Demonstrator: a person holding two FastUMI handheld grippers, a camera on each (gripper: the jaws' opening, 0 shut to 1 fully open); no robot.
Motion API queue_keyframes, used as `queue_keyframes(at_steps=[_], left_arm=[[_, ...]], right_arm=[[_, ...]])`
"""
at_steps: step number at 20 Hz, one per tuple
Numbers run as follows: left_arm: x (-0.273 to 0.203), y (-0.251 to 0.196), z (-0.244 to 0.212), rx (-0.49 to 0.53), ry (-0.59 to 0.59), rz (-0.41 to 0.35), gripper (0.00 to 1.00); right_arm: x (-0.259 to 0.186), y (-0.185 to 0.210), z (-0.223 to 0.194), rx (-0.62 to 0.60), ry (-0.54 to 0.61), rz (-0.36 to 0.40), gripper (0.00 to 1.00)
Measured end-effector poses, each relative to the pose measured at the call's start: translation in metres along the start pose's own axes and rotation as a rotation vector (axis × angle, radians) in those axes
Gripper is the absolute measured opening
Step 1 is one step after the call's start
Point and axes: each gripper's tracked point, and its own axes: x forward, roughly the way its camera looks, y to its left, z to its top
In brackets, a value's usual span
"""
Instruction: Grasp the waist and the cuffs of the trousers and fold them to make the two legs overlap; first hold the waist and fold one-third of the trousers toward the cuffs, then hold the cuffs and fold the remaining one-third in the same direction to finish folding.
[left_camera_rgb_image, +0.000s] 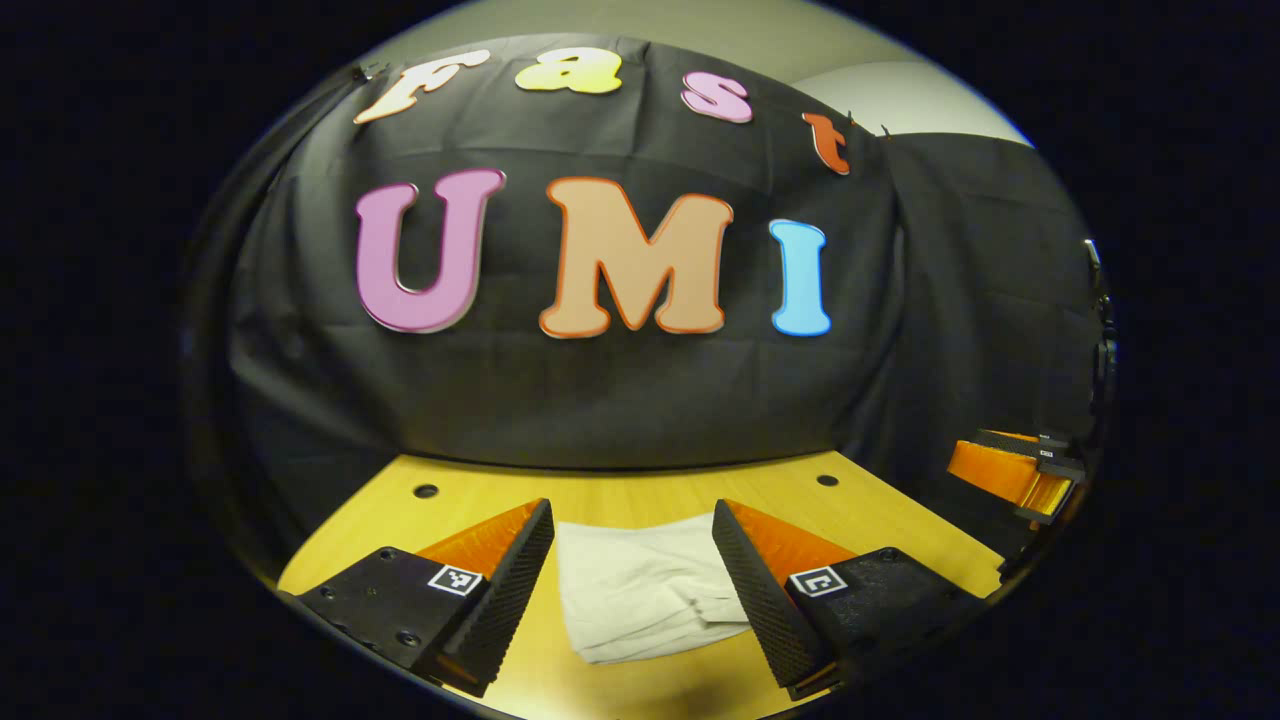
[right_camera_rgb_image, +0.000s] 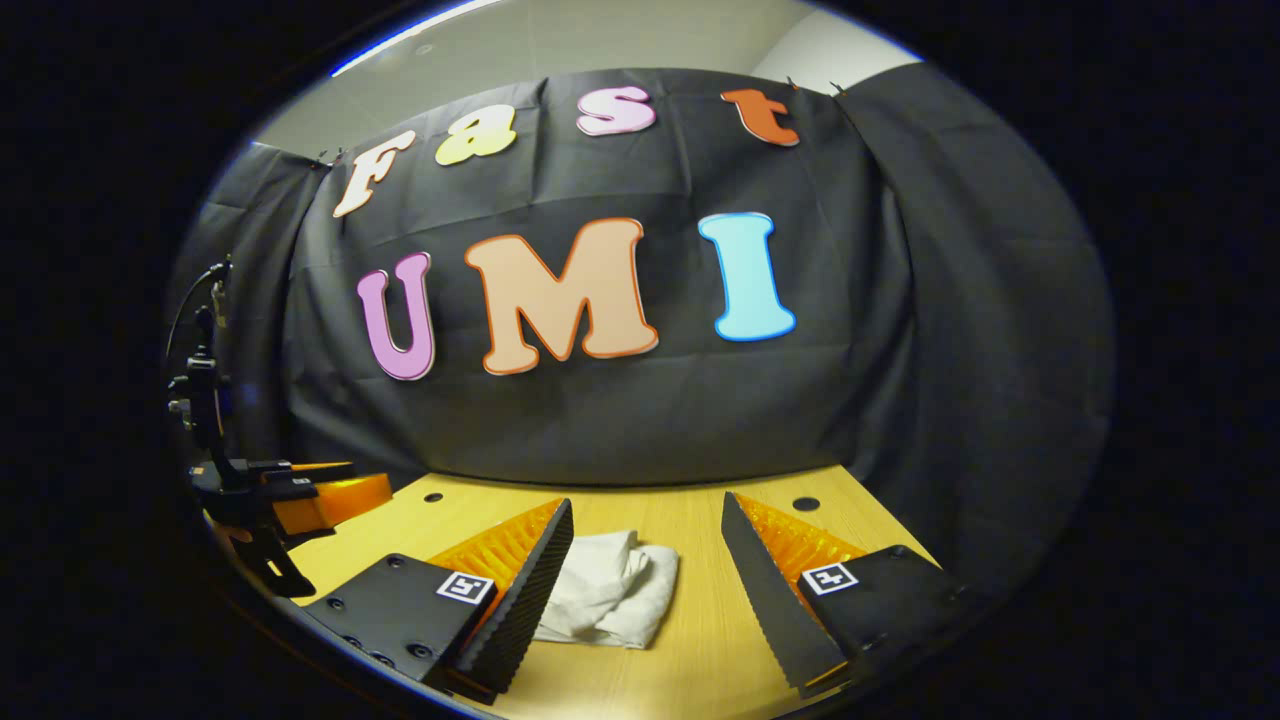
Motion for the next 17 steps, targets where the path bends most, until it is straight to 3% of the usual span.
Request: queue_keyframes(at_steps=[1, 2, 5, 11, 12, 13, 17], left_arm=[[-0.004, 0.015, 0.008, 0.021, -0.034, 0.03, 0.95], [-0.017, 0.032, 0.021, 0.045, -0.063, 0.064, 0.95], [-0.036, 0.072, 0.044, 0.109, -0.127, 0.16, 0.94], [-0.047, 0.089, 0.049, 0.096, -0.142, 0.162, 0.93], [-0.045, 0.091, 0.047, 0.096, -0.139, 0.159, 0.94], [-0.045, 0.092, 0.046, 0.094, -0.132, 0.156, 0.96], [-0.044, 0.092, 0.043, 0.077, -0.126, 0.149, 0.93]], right_arm=[[0.001, 0.011, 0.007, 0.0, -0.023, 0.002, 0.91], [0.003, 0.021, 0.013, 0.002, -0.042, 0.0, 0.96], [0.005, 0.046, 0.02, 0.007, -0.071, 0.003, 0.96], [0.002, 0.063, 0.024, -0.016, -0.087, -0.011, 0.96], [0.002, 0.064, 0.027, -0.018, -0.094, -0.014, 0.91], [0.002, 0.066, 0.028, -0.021, -0.098, -0.016, 0.96], [-0.001, 0.067, 0.029, -0.041, -0.1, -0.023, 0.96]])
